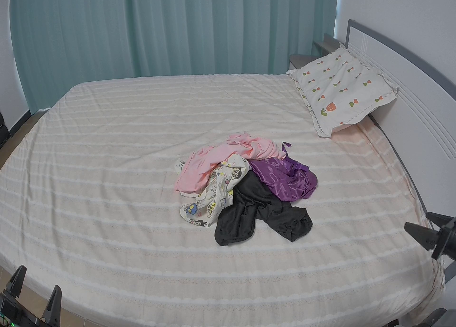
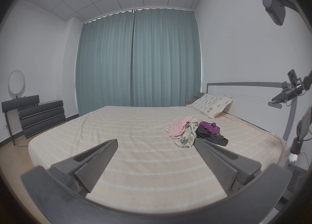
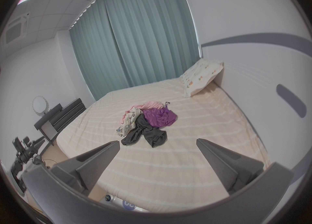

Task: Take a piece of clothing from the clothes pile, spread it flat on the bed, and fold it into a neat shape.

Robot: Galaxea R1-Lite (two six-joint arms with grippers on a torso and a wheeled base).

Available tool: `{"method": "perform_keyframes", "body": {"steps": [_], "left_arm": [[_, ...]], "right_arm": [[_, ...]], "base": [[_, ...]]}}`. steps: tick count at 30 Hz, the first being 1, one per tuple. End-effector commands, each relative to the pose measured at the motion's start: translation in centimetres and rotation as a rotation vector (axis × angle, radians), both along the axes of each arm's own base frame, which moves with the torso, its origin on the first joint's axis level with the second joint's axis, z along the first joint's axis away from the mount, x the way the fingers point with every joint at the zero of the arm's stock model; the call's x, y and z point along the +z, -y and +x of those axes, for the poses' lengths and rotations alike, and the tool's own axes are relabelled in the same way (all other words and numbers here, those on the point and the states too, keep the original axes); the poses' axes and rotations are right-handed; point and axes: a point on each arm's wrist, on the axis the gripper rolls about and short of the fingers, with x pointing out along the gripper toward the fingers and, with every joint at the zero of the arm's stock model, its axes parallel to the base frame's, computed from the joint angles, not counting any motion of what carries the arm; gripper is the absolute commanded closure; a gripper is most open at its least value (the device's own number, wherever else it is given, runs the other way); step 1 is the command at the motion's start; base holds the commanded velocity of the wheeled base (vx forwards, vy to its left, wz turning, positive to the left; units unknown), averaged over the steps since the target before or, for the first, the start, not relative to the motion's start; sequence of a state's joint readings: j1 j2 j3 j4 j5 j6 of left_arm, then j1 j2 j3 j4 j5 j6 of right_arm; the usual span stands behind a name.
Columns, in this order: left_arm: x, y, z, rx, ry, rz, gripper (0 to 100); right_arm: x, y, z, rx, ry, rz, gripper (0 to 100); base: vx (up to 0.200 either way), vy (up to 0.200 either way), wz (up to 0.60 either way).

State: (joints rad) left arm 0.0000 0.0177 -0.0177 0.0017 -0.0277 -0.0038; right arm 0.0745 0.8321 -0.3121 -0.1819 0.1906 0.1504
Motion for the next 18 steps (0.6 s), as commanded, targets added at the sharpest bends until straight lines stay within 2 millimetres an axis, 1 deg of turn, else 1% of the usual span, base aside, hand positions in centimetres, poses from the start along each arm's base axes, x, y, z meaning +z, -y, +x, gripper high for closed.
{"method": "perform_keyframes", "body": {"steps": [1,3,4,5,6,7,9,12,13,15,18], "left_arm": [[-0.4,0.0,0.0,0.0,0.003,-0.001,0],[-0.4,0.0,0.0,0.0,0.003,-0.001,0],[-0.4,0.0,0.0,0.0,0.003,-0.001,0],[-0.4,0.0,0.0,-0.001,0.003,-0.001,0],[-0.4,0.0,0.0,0.0,0.003,-0.001,0],[-0.4,0.0,0.0,0.0,0.003,-0.001,0],[-0.4,0.0,0.0,0.0,0.003,-0.001,0],[-0.4,0.0,0.0,0.0,0.003,-0.001,0],[-0.4,0.0,0.0,0.0,0.003,-0.001,0],[-0.4,0.0,0.0,0.0,0.003,-0.001,0],[-0.4,0.0,0.0,0.0,0.003,-0.001,0]], "right_arm": [[-4.4,-3.1,12.8,0.051,-0.296,0.11,0],[-5.1,-3.6,14.5,0.043,-0.309,0.137,0],[-5.5,-3.9,15.0,0.044,-0.32,0.145,0],[-6.1,-4.5,15.9,0.045,-0.338,0.162,0],[-6.3,-4.6,16.1,0.046,-0.342,0.165,0],[-7.3,-5.1,17.3,0.04,-0.364,0.184,0],[-8.2,-5.6,18.4,0.032,-0.373,0.194,0],[-10.3,-6.6,20.4,0.004,-0.393,0.197,0],[-10.4,-6.7,20.5,0.003,-0.395,0.197,0],[-11.6,-7.4,22.0,-0.031,-0.4,0.23,0],[-12.6,-8.2,23.2,-0.049,-0.429,0.271,0]], "base": [[0.0,0.0,0.0],[0.0,0.0,0.0],[0.0,0.0,0.0],[0.0,0.0,0.0],[0.0,0.0,0.0],[0.0,0.0,0.0],[0.0,0.0,0.0],[0.0,0.0,0.0],[0.0,0.0,0.0],[0.0,0.0,0.0],[0.0,0.0,0.0]]}}
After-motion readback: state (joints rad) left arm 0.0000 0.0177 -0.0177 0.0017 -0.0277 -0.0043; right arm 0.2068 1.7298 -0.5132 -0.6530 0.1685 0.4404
